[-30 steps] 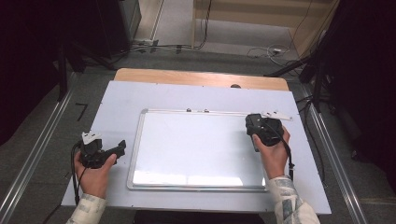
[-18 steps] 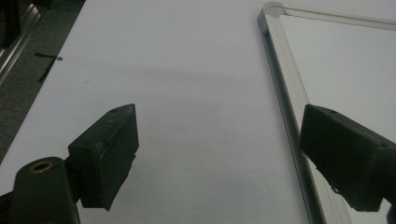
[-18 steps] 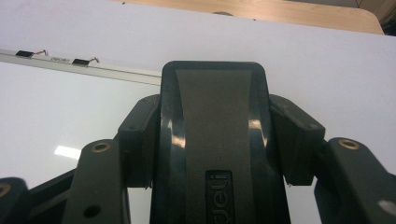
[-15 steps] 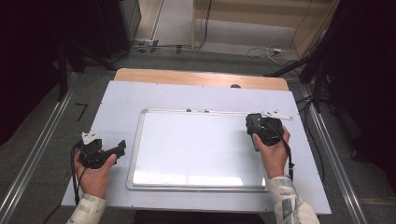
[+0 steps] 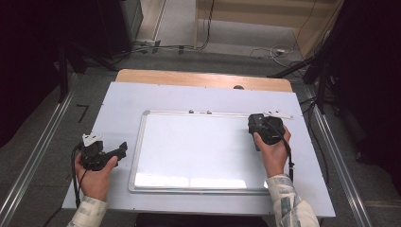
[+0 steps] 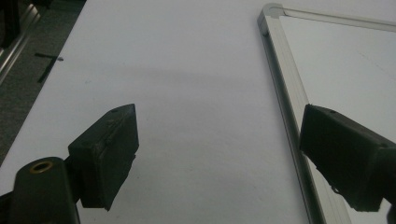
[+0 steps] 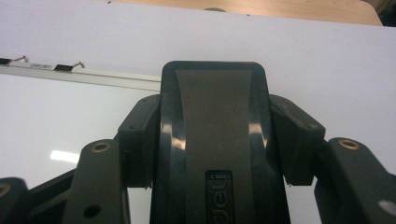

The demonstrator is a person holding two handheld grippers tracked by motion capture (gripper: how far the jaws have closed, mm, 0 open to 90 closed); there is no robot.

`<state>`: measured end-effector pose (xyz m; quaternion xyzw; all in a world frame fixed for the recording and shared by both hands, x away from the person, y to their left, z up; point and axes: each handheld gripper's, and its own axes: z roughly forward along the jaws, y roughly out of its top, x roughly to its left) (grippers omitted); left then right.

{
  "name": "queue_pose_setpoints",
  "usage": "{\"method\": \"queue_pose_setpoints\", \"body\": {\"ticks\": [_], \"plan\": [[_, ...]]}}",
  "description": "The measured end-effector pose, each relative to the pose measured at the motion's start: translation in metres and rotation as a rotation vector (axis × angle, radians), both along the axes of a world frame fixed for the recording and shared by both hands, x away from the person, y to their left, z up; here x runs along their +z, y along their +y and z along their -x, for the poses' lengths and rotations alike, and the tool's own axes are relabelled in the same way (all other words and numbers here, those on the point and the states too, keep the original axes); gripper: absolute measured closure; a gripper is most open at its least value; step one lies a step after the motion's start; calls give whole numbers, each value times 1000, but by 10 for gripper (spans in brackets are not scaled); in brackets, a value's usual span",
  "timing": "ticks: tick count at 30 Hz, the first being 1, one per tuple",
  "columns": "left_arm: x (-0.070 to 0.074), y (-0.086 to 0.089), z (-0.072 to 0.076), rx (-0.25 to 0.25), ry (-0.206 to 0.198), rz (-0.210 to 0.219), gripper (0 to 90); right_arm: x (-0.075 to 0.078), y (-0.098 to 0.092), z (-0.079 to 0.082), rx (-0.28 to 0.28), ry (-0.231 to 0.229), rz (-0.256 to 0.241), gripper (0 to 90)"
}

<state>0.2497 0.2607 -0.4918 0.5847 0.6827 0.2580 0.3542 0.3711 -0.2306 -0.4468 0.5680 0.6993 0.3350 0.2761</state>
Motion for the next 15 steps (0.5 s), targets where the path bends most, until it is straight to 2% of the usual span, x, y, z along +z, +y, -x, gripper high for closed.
{"method": "queue_pose_setpoints", "body": {"ticks": [8, 15], "plan": [[0, 1, 0, 0, -3, 3, 130, -3, 3, -14, -38, 9, 10, 389], [0, 2, 0, 4, -4, 7, 131, -10, 4, -28, -81, 36, 21, 389]]}}
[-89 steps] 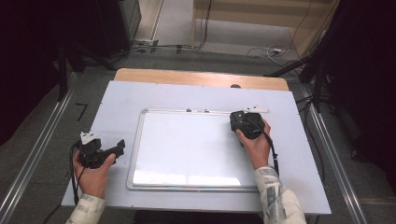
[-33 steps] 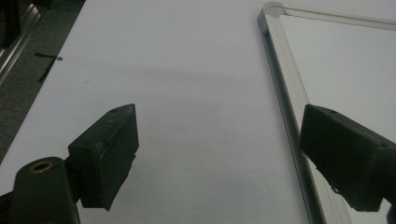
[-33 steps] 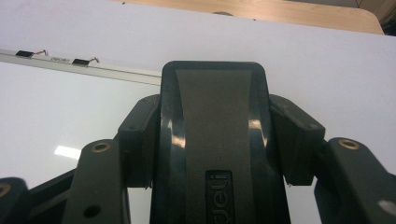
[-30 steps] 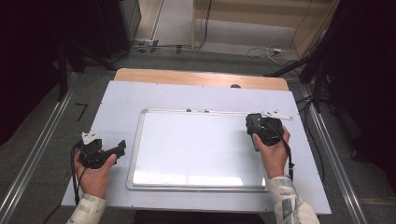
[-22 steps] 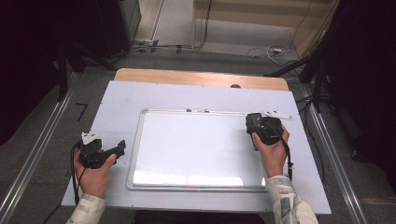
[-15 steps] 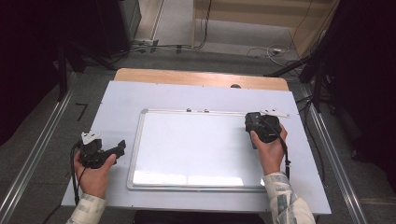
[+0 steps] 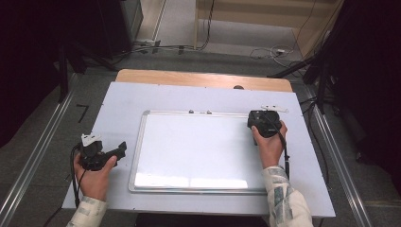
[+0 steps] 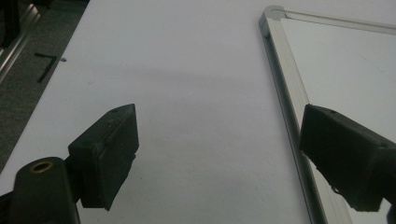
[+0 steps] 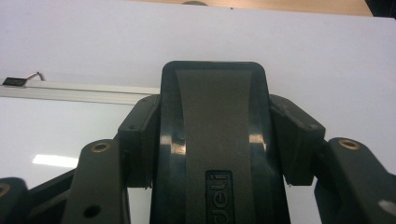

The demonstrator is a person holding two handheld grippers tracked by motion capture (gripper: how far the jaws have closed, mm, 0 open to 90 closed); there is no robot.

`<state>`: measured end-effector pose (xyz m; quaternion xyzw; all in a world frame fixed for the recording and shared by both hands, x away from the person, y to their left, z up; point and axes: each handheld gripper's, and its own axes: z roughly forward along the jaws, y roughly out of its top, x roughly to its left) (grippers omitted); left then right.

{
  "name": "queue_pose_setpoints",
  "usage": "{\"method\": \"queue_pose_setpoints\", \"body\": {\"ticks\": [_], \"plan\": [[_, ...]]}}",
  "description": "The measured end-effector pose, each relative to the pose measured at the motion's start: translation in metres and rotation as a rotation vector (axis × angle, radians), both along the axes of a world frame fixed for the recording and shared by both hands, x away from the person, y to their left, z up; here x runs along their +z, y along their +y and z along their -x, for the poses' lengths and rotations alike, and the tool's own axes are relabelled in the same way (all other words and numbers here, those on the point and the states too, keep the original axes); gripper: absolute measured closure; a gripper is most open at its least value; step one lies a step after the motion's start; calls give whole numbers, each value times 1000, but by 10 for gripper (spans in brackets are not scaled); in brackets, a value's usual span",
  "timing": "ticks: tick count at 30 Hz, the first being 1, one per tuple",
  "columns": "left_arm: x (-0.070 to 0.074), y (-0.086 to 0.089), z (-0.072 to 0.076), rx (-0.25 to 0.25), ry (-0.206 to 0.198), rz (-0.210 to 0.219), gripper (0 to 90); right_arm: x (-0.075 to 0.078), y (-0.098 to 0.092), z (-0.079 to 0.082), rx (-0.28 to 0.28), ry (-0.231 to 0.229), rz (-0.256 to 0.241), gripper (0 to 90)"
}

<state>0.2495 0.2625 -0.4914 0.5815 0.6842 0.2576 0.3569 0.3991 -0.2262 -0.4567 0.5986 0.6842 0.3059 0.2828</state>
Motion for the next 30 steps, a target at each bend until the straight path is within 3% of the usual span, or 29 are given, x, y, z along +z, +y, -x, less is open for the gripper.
{"method": "queue_pose_setpoints", "body": {"ticks": [20, 26, 30], "plan": [[0, 1, 0, -2, -3, 2, 130, -28, 14, -27, -83, 82, 6, 388], [0, 1, 0, -2, -2, 3, 131, -28, 14, -26, -85, 76, 12, 382], [0, 1, 0, -3, -2, 3, 131, -26, 13, -26, -81, 68, -1, 330]]}}
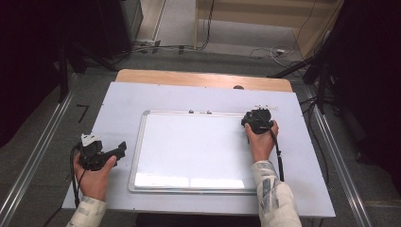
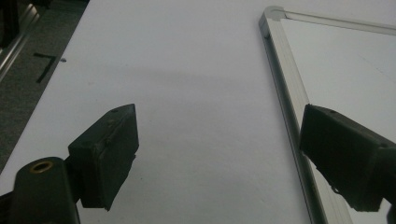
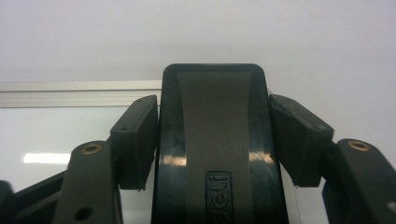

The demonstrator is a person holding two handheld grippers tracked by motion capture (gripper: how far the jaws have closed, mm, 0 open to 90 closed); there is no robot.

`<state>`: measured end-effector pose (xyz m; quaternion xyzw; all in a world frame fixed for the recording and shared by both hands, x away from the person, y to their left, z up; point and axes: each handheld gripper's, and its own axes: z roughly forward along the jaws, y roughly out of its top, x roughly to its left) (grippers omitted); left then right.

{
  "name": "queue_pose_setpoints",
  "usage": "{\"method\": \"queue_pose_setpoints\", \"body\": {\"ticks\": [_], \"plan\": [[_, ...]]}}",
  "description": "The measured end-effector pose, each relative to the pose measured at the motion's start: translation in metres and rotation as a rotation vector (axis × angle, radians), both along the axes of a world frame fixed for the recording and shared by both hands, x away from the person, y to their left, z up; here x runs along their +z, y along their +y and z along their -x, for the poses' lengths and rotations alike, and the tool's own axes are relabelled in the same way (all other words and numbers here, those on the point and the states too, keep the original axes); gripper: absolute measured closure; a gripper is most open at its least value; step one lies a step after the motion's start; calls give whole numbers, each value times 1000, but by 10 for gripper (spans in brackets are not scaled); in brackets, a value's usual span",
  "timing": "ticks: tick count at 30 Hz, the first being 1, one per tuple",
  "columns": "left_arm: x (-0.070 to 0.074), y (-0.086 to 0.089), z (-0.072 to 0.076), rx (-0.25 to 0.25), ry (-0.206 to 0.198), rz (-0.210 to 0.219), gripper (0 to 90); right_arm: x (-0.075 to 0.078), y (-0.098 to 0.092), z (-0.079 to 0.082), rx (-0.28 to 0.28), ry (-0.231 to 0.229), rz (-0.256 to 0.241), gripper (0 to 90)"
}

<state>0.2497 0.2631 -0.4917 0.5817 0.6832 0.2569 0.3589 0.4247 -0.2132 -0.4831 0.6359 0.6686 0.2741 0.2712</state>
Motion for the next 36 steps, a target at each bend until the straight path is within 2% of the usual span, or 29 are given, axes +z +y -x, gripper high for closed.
{"method": "queue_pose_setpoints", "body": {"ticks": [11, 15, 28, 36], "plan": [[0, -1, 0, 1, 3, -1, 131, 16, -4, 12, 70, -51, -29, 269], [0, -1, 0, 1, 3, -1, 131, 20, -6, 15, 86, -43, -57, 268], [0, -1, 0, -2, 5, -5, 131, 32, -10, 33, 140, -70, -68, 257], [0, -1, 0, -1, 4, -5, 131, 33, -16, 40, 162, -75, -79, 253]]}}
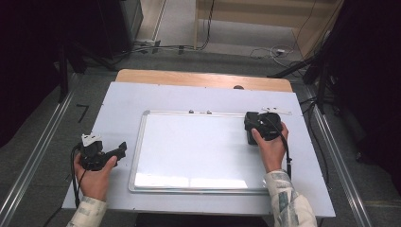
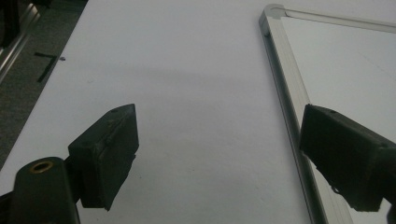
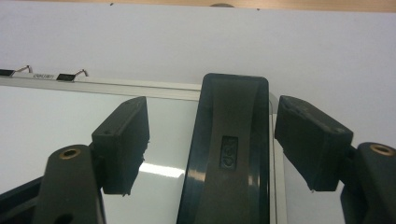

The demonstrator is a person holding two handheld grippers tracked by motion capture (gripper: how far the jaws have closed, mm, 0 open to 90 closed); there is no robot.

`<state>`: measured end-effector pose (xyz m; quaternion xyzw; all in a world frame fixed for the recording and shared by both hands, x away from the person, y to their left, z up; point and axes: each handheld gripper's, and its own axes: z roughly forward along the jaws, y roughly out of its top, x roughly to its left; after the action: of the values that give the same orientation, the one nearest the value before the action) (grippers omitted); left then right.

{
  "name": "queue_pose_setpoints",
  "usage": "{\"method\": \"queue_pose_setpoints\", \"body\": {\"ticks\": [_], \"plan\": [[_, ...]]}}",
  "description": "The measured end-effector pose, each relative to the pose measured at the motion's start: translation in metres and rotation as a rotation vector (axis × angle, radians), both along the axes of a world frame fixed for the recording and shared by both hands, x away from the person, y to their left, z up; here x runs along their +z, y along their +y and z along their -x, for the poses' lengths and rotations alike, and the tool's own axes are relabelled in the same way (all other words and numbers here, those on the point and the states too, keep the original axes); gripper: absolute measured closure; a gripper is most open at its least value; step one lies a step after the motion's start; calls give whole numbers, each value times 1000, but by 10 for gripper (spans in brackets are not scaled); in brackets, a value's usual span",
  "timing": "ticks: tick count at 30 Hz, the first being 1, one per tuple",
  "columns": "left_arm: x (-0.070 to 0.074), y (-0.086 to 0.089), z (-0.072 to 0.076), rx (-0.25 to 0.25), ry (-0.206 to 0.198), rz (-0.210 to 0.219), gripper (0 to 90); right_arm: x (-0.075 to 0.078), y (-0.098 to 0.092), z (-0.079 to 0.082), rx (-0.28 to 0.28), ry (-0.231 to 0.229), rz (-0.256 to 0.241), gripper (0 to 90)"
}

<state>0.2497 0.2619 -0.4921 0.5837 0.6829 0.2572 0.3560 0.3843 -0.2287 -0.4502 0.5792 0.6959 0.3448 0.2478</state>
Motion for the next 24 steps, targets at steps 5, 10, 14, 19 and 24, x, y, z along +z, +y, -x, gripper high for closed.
{"method": "queue_pose_setpoints", "body": {"ticks": [5, 10, 14, 19, 24], "plan": [[0, -1, 0, -2, 1, -1, 131, 1, -4, 6, 21, -6, 10, 248], [0, -1, 0, -3, 4, -4, 131, 2, -7, 13, 37, -8, 5, 246], [0, -1, 0, -4, 4, -5, 130, 1, -8, 20, 52, -10, 9, 243], [0, -2, 0, -3, 4, -4, 130, 2, -12, 27, 60, -19, 3, 242], [0, -2, 0, -3, 4, -4, 130, 5, -20, 36, 58, -29, -9, 241]]}}
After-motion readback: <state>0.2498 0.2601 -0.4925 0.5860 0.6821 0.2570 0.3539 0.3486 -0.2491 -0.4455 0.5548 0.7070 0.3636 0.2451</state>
